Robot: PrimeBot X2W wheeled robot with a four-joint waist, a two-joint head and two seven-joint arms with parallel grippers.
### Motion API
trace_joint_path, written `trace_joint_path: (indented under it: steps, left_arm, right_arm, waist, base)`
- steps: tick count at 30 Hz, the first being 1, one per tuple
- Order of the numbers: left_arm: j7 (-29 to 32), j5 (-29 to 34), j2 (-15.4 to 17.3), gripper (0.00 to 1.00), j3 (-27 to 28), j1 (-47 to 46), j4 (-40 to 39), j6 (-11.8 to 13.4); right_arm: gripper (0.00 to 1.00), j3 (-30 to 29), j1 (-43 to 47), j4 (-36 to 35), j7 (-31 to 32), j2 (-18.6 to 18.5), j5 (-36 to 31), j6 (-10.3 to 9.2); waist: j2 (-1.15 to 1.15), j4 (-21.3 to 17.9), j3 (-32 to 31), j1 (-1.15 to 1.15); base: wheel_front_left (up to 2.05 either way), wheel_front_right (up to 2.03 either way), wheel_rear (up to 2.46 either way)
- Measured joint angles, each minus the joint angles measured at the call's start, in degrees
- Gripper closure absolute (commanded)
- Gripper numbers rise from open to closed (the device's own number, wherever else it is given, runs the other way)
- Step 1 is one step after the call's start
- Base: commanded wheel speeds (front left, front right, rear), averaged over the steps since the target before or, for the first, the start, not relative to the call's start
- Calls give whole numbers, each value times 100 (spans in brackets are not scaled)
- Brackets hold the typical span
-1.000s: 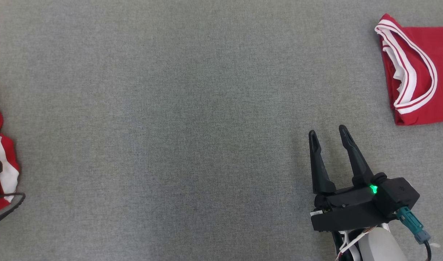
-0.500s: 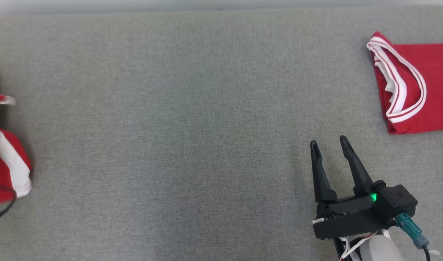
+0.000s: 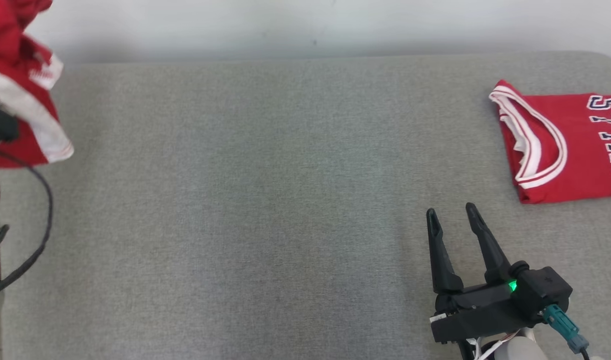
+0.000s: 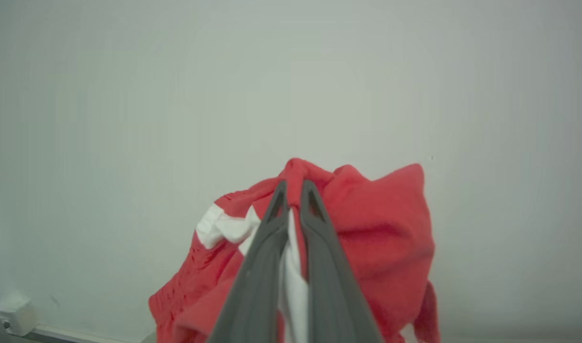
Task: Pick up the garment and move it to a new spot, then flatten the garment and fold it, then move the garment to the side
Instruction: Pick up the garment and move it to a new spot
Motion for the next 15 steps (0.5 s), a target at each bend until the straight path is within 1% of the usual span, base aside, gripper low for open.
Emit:
trace_joint_path:
  steps: [3, 10, 12, 15]
  left_arm:
    - [223, -100, -113, 100, -167, 4, -633, 0]
    - [767, -248, -555, 100, -543, 123, -1941, 12]
    - [910, -360, -759, 100, -666, 210, -2160, 23]
    - [1034, -363, -976, 100, -859, 307, -2340, 51]
  right_arm:
    - [0, 44, 9, 3, 0, 2, 62, 0]
    - [0, 88, 23, 15, 0, 1, 243, 0]
    - [0, 83, 24, 19, 0, 1, 272, 0]
    - [0, 98, 35, 34, 0, -1, 305, 0]
  waist:
    - [0, -90, -70, 0]
    - [0, -422, -132, 0]
    - [0, -530, -133, 1]
    - [0, -686, -124, 1]
  base:
    - [0, 0, 0]
    - [0, 0, 0]
    - [0, 0, 0]
    - [0, 0, 0]
